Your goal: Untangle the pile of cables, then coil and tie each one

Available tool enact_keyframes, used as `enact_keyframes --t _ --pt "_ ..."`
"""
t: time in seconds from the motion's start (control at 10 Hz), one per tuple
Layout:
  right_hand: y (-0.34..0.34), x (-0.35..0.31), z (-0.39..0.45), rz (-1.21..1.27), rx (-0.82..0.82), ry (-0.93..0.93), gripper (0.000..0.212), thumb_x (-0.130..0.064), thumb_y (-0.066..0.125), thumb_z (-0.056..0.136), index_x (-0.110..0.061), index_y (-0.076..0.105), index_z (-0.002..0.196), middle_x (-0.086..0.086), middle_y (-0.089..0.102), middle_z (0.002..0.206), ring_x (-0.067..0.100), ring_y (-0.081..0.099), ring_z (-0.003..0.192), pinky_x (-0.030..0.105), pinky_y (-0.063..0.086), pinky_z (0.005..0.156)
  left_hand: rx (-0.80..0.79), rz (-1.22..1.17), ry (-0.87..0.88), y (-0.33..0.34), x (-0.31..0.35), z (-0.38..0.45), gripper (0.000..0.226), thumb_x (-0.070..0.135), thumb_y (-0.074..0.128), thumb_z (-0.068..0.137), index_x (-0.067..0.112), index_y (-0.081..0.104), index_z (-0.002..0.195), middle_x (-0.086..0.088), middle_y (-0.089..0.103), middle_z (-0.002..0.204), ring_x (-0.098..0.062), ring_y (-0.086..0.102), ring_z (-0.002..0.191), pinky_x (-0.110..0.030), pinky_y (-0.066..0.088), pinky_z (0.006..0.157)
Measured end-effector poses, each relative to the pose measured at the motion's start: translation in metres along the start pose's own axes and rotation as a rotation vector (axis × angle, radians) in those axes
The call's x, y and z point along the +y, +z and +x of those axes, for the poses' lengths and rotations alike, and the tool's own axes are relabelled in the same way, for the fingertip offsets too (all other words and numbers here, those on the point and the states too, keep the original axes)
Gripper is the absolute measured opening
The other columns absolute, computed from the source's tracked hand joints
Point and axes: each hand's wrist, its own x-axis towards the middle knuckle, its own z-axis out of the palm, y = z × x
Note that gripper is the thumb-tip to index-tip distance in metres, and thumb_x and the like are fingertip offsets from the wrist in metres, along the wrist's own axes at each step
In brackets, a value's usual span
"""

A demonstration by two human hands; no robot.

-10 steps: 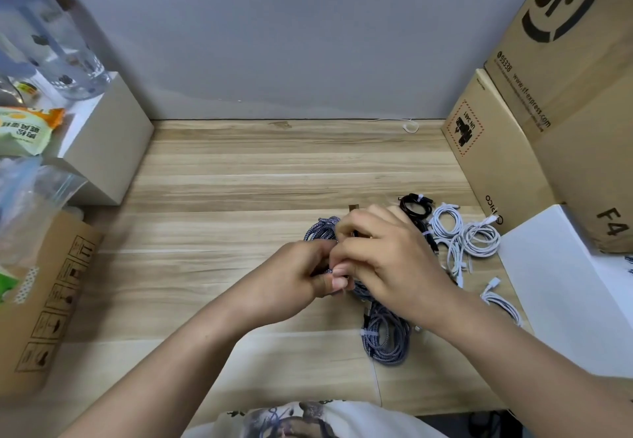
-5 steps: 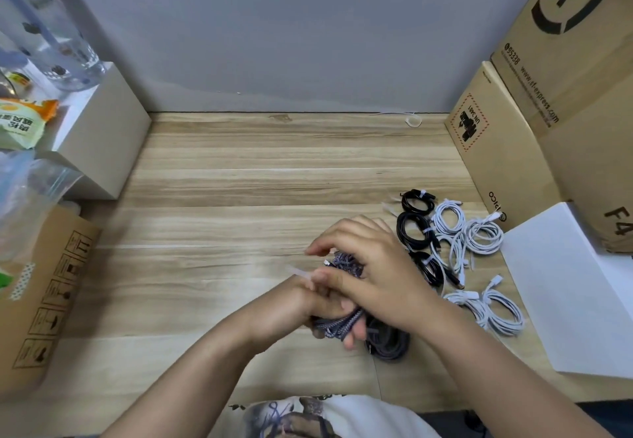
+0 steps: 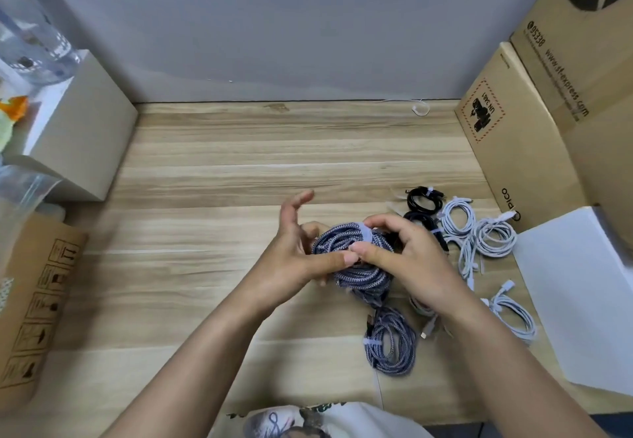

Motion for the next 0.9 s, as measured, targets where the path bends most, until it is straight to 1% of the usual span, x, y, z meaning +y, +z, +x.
enact_keyframes --t 0.1,0.2,0.3,0.4,0.5,0.6,0.7,0.8,0.9 --pt "-0.007 0.010 0.021 0.019 0.019 0.052 0.033 -0.049 0.067 0.062 -0.035 0.062 0.091 -0.014 0.067 0.091 -0.007 0.061 0.087 0.014 0.046 0.082 0.031 0.176 0.058 -0.001 -0.007 0.027 0.058 0.043 0.077 0.060 0.023 0.065 0.113 0.000 0.064 0.107 -0.010 0.060 0.099 -0.030 0.050 0.089" --pt "-0.011 0.040 0.056 0.026 0.053 0.134 0.044 -0.060 0.074 0.062 -0.035 0.064 0.097 -0.007 0.067 0.106 0.009 0.062 0.103 0.032 0.048 0.094 0.125 0.336 0.029 -0.003 -0.020 0.073 0.046 0.045 0.076 0.063 0.022 0.071 0.103 -0.004 0.050 0.107 -0.010 0.047 0.107 -0.024 0.038 0.101" --pt "-0.010 0.073 0.082 -0.035 0.093 0.204 0.036 -0.047 0.073 0.075 -0.030 0.064 0.105 0.002 0.062 0.118 0.017 0.057 0.114 0.037 0.043 0.101 0.026 0.297 -0.057 -0.002 -0.036 0.110 0.040 0.038 0.076 0.069 0.014 0.069 0.100 -0.013 0.066 0.104 -0.020 0.062 0.095 -0.039 0.048 0.093" --pt "-0.007 0.095 0.095 -0.124 0.081 0.301 0.043 -0.043 0.067 0.082 -0.016 0.064 0.116 0.002 0.063 0.121 0.016 0.056 0.114 0.038 0.042 0.102 0.051 0.288 -0.136 0.000 -0.056 0.131 0.043 0.040 0.069 0.068 0.011 0.068 0.099 -0.006 0.072 0.095 -0.021 0.068 0.092 -0.040 0.051 0.090" --pt "-0.004 0.105 0.099 -0.250 0.082 0.340 0.043 -0.045 0.063 0.084 -0.017 0.065 0.116 0.001 0.065 0.119 0.016 0.058 0.112 0.032 0.044 0.096 0.066 0.369 -0.165 0.003 -0.073 0.143 0.036 0.037 0.069 0.079 0.010 0.068 0.103 -0.002 0.071 0.095 -0.014 0.066 0.088 -0.019 0.048 0.078" --pt "0.001 0.102 0.101 -0.376 0.131 0.346 0.044 -0.051 0.058 0.085 -0.019 0.065 0.115 0.003 0.064 0.118 0.020 0.057 0.111 0.036 0.045 0.094 0.129 0.475 -0.144 0.005 -0.078 0.144 0.022 0.031 0.061 0.089 0.013 0.067 0.099 0.006 0.065 0.083 -0.003 0.055 0.072 -0.004 0.036 0.057" --pt "0.003 0.093 0.104 -0.628 0.108 0.344 0.048 -0.055 0.049 0.089 -0.020 0.060 0.120 0.005 0.060 0.123 0.026 0.053 0.116 0.035 0.045 0.089 0.162 0.569 -0.078 0.007 -0.084 0.143 0.022 0.037 0.058 0.089 0.018 0.069 0.089 -0.002 0.065 0.081 -0.017 0.059 0.077 -0.018 0.035 0.059" --pt "0.001 0.078 0.105 -0.871 0.009 0.355 0.045 -0.051 0.047 0.092 -0.021 0.053 0.125 0.006 0.049 0.131 0.026 0.041 0.125 0.036 0.040 0.091 0.180 0.657 -0.059 0.005 -0.095 0.147 0.023 0.043 0.055 0.086 0.024 0.062 0.073 -0.009 0.062 0.078 -0.032 0.059 0.083 -0.030 0.036 0.065" --pt "-0.010 0.051 0.103 -0.900 0.030 0.267 0.041 -0.045 0.053 0.091 -0.022 0.055 0.124 0.006 0.050 0.129 0.026 0.043 0.123 0.036 0.041 0.091 0.212 0.646 -0.038 0.007 -0.094 0.146 0.023 0.041 0.056 0.087 0.023 0.057 0.073 -0.016 0.063 0.084 -0.034 0.059 0.089 -0.034 0.041 0.073"
